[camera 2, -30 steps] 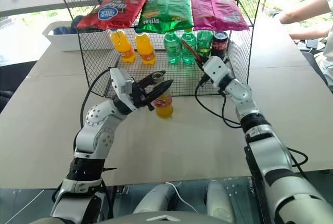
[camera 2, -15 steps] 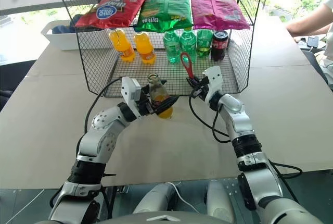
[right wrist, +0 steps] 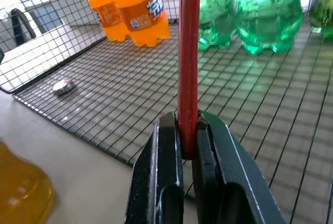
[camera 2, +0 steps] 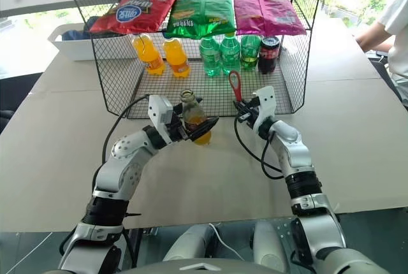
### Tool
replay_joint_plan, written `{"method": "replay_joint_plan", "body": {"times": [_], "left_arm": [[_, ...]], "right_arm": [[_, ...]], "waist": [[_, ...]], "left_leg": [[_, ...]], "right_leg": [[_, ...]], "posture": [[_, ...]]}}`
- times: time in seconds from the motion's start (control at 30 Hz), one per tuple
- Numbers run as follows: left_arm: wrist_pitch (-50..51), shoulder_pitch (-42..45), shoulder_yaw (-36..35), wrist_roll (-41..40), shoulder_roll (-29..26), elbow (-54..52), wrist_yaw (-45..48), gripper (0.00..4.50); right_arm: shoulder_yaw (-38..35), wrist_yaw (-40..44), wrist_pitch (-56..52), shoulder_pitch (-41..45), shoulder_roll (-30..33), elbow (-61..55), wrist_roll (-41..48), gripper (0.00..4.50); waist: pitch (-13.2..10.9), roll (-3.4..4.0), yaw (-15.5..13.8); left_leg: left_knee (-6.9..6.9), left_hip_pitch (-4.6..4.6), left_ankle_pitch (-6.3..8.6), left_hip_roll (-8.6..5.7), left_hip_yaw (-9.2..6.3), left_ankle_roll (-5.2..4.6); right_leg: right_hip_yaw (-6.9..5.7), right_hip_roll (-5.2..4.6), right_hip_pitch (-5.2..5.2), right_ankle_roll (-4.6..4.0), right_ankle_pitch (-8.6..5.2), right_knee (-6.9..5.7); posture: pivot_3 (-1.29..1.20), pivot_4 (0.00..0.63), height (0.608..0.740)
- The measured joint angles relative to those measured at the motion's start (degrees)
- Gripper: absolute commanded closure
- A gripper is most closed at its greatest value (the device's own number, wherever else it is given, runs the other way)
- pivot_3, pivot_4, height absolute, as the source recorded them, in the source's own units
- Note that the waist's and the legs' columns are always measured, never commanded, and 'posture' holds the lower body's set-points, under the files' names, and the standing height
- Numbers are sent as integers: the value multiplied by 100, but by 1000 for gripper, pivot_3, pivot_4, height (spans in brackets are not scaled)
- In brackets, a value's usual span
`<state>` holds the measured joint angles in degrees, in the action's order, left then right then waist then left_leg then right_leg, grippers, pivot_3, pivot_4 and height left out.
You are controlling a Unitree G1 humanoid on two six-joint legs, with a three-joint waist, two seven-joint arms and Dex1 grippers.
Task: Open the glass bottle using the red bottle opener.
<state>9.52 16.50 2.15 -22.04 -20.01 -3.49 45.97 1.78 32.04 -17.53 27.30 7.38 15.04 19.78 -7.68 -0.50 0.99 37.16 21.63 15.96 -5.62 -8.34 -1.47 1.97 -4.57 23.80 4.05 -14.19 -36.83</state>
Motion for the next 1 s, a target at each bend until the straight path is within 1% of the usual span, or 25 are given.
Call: {"method": "replay_joint_plan", "body": {"times": [0.07, 0.2, 0.27, 0.3, 0.33, 0.37, 0.43, 0.53, 0.6, 0.7, 0.73, 0.77, 0.83, 0.93, 1.0], "left_arm": [[0, -90, -20, -16, -64, -39, 33, 105], [-12, -164, -70, -23, -121, -68, 59, 105], [-12, -199, -84, -23, -121, -88, 59, 0], [-12, -212, -88, -23, -122, -106, 59, 0], [-12, -240, -93, -24, -130, -158, 59, 0], [-13, -300, -114, -35, -165, -229, 66, 0], [-12, -389, -150, -49, -251, -289, 112, 0], [-6, -617, -167, -67, -426, -446, 195, 0], [9, -765, -211, -83, -531, -510, 262, 0], [66, -1264, -401, -238, -832, -757, 404, 0], [67, -1271, -404, -240, -836, -761, 405, 0], [99, -1395, -476, -281, -922, -810, 434, 0], [129, -1716, -639, -379, -1046, -1068, 499, 0], [93, -2073, -885, -355, -1168, -1085, 449, 0], [56, -2255, -1021, -255, -1214, -1033, 335, 0]], "right_arm": [[-2, 8, -560, -301, 25, -430, 214, 4500], [-20, 10, -1241, -716, 136, -1140, 507, 4500], [-65, -18, -1390, -879, 143, -1372, 585, 3591], [-106, -61, -1498, -959, 144, -1477, 630, 3278], [-145, -106, -1610, -1063, 163, -1612, 685, 2830], [-167, -117, -1710, -1188, 202, -1741, 740, 2248], [-179, -105, -1904, -1408, 325, -2085, 879, 1273], [-175, -67, -2115, -1749, 535, -2595, 1049, 55], [-185, -8, -2200, -1962, 734, -2860, 1127, 55], [-248, 233, -2277, -2626, 1425, -3486, 1211, 55], [-248, 241, -2274, -2636, 1436, -3496, 1210, 55], [-298, 324, -2232, -2800, 1608, -3651, 1206, 55], [-286, 545, -1720, -3320, 1868, -3831, 993, 55], [-478, 904, -926, -3901, 1938, -3872, 879, 55], [-694, 1150, -417, -4138, 1948, -3838, 871, 55]], "waist": [[0, 0, -4], [2, -2, -22], [3, -3, -22], [3, -4, -22], [3, -4, -25], [3, -4, -23], [3, -3, -22], [3, -3, -54], [4, -3, -80], [4, -3, -124], [4, -3, -128], [5, -5, -163], [6, -7, -188], [5, -6, -182], [2, -3, -172]], "left_leg": [[2, 4, 0, 0, -2, 0], [8, 3, 0, -1, -5, 0], [8, 3, 0, -1, -5, 0], [8, 3, 0, -1, -6, 0], [7, 4, 0, -1, -7, -1], [6, 4, 1, -1, -6, -1], [5, 4, 1, -1, -6, -2], [6, 4, 2, -4, -8, -4], [8, 4, 4, -7, -8, -7], [9, 5, 10, -9, -7, -17], [9, 4, 10, -9, -7, -17], [10, 3, 10, -8, -7, -17], [16, -1, 11, -7, -8, -17], [14, -1, 11, -6, -7, -17], [17, -3, 11, -7, -1, -17]], "right_leg": [[-2, -1, 2, 0, 0, 0], [-7, -2, -2, 0, 0, -2], [-8, -2, -2, 0, 0, -2], [-8, -2, -2, 0, 0, -2], [-9, -2, -2, 0, 0, -2], [-8, -3, -2, 0, 0, -1], [-8, -5, -1, 0, 0, 0], [-12, -8, -3, 0, 0, 1], [-14, -12, -3, 0, 0, 2], [-15, -16, -5, 0, -1, 9], [-15, -16, -5, 0, -1, 9], [-18, -23, -8, 1, -1, 10], [-26, -39, -15, 2, -1, 6], [-25, -38, -18, 2, -1, 7], [-21, -36, -20, 4, 0, 5]], "posture": [[0, 150, 740], [0, 150, 740], [0, 150, 740], [0, 150, 740], [0, 150, 740], [0, 150, 740], [0, 150, 740], [0, 150, 740], [0, 150, 740], [0, 150, 740], [0, 150, 740], [0, 150, 740], [0, 150, 740], [0, 150, 740], [0, 150, 740]]}}
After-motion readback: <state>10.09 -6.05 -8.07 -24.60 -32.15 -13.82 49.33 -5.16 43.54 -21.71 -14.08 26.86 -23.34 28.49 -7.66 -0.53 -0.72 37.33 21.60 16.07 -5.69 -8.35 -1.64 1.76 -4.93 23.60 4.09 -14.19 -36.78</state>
